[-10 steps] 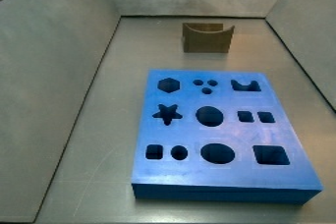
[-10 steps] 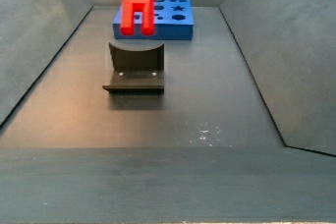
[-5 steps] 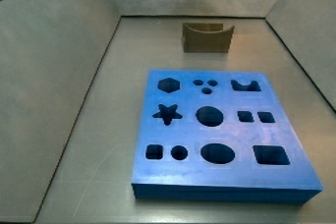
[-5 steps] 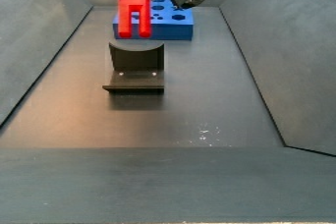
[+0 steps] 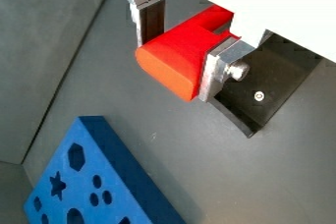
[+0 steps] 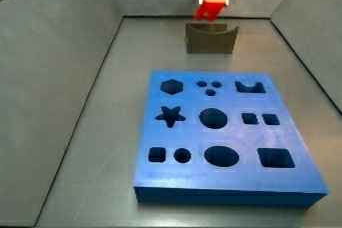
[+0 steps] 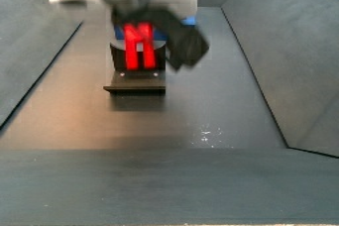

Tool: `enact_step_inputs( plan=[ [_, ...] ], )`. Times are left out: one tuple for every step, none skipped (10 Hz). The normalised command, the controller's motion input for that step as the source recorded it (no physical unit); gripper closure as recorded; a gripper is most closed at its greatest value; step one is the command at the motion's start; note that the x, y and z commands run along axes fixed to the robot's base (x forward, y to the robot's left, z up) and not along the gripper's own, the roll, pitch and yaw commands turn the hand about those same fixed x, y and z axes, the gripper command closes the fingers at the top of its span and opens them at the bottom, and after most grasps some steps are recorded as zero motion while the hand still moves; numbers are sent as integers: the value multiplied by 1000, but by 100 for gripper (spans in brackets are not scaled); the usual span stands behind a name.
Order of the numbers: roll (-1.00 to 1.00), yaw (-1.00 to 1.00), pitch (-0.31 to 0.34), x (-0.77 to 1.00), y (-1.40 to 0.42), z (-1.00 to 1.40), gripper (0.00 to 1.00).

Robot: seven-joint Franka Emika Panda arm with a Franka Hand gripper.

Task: Pick up the square-circle object. Move up. Rotate the square-circle object. Place the square-circle object on the fixture. Regrasp the square-circle object. Move to above the board. Insert the square-circle object.
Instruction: Place the square-circle object on the fixture, then regrasp the square-circle object.

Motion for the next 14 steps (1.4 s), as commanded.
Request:
enact_step_inputs(
  plan=[
    [-215,-206,54,180,130,-1000,100],
    [-175,-200,25,187,129,-1000,100],
    [-150,-174,-18,137,96,-727,100],
    [-131,-149,-47,111,92,-540,100],
    [-99,-108,-77,79,142,-438,100],
    [-96,-78,-84,81,150,-415,100],
    [-95,-44,-85,83,150,-409,100],
    [-95,-23,-83,82,149,-408,100],
    [-92,-4,-78,78,147,-407,100],
    [0,0,0,0,0,0,0],
    [-19,-93,-45,0,0,1000,0],
    [-7,-79,-47,-6,8,1000,0],
    [11,-50,-44,-18,10,1000,0],
    [31,-15,-38,-25,6,1000,0]
  ],
)
